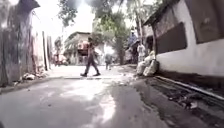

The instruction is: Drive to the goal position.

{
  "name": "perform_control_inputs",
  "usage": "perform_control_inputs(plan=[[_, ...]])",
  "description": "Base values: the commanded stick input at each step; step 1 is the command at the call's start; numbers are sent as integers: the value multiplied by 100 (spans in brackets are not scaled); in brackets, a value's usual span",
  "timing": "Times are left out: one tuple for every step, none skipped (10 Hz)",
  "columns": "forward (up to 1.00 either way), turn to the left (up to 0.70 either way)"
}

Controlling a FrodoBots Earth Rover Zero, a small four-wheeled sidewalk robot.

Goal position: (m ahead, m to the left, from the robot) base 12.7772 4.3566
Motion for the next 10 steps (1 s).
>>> perform_control_inputs(plan=[[100, 0], [100, 0], [100, 0], [100, 0], [100, 0], [100, 0], [100, 0], [100, 0], [100, 0], [100, 0]])
